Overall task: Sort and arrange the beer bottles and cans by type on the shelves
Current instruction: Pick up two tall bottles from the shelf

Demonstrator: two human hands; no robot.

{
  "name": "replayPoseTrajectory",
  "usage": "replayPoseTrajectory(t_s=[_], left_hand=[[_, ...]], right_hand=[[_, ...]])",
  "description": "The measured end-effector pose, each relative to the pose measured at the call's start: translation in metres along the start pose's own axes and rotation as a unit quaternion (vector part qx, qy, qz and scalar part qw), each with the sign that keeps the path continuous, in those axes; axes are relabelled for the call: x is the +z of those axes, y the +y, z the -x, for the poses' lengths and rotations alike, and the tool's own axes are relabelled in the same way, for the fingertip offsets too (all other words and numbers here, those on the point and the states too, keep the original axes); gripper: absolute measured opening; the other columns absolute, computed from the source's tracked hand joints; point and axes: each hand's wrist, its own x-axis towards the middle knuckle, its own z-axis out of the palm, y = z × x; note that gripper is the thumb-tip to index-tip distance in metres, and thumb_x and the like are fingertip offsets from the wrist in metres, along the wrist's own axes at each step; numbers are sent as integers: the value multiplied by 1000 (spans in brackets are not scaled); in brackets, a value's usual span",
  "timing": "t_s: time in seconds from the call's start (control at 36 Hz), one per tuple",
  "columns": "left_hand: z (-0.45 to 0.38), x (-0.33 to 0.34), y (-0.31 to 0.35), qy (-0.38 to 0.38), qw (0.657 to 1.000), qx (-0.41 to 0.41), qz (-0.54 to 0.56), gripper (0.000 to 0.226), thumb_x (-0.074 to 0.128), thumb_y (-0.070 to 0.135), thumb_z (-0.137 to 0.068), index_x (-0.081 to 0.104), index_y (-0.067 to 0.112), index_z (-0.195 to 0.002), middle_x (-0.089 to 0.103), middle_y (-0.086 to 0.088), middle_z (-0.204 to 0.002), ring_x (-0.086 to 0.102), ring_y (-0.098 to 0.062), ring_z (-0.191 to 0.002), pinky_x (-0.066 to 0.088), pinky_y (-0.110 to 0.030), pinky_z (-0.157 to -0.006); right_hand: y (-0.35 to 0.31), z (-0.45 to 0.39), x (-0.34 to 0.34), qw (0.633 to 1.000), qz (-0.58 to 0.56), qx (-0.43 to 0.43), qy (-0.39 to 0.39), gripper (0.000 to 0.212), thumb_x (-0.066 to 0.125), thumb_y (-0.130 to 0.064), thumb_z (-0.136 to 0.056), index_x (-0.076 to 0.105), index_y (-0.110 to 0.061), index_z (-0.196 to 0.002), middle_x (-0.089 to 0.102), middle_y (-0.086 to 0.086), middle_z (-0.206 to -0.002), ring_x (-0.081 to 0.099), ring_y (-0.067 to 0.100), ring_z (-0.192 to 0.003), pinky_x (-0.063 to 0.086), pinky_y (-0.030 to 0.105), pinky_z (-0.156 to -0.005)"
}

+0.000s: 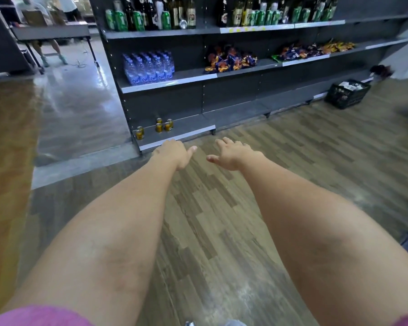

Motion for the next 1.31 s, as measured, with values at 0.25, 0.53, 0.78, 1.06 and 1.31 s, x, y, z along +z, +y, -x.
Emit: replayPoseTrajectory(t_s=[0.25, 0.53, 0.78, 1.06, 1.31], left_hand=[[-101, -7, -17, -11, 1000, 10, -1, 74, 24, 62, -97, 42, 7, -141, 41, -15, -146, 39, -33, -134, 39, -48, -105], [-214, -10, 19, -34, 999, 24, -7, 71, 24, 60, -98, 33, 9, -147, 35, -13, -152, 32, -31, -139, 30, -47, -110], [-334, -25, 69, -20, 1000, 3, 1, 71, 24, 60, -98, 33, 10, -148, 35, -13, -152, 32, -30, -140, 30, -46, -112], [-448, -40, 112, -8, 1000, -7, -1, 69, 28, 60, -97, 42, 8, -141, 43, -14, -144, 40, -32, -133, 36, -44, -106], [-558, -43, 124, -19, 999, -23, -20, 69, 25, 59, -98, 42, 7, -139, 41, -13, -146, 35, -31, -135, 31, -45, -107]], right_hand=[[-1, -96, -20, 1000, -4, -7, -1, 76, 35, -59, -97, 12, -16, -155, 9, 6, -162, 17, 32, -146, 20, 45, -117], [46, -213, -34, 1000, -1, -9, -13, 77, 35, -60, -96, 10, -17, -155, 8, 6, -162, 16, 31, -146, 21, 45, -116], [117, -331, -71, 999, 28, -29, -10, 75, 35, -62, -96, 17, -17, -153, 17, 7, -160, 24, 32, -143, 25, 43, -114], [171, -442, -108, 998, 33, -53, -13, 76, 34, -62, -96, 14, -17, -154, 16, 6, -160, 22, 32, -143, 26, 47, -114], [206, -549, -125, 998, 28, -53, -26, 79, 34, -64, -94, 10, -19, -155, 9, 5, -162, 16, 32, -146, 24, 49, -115]])
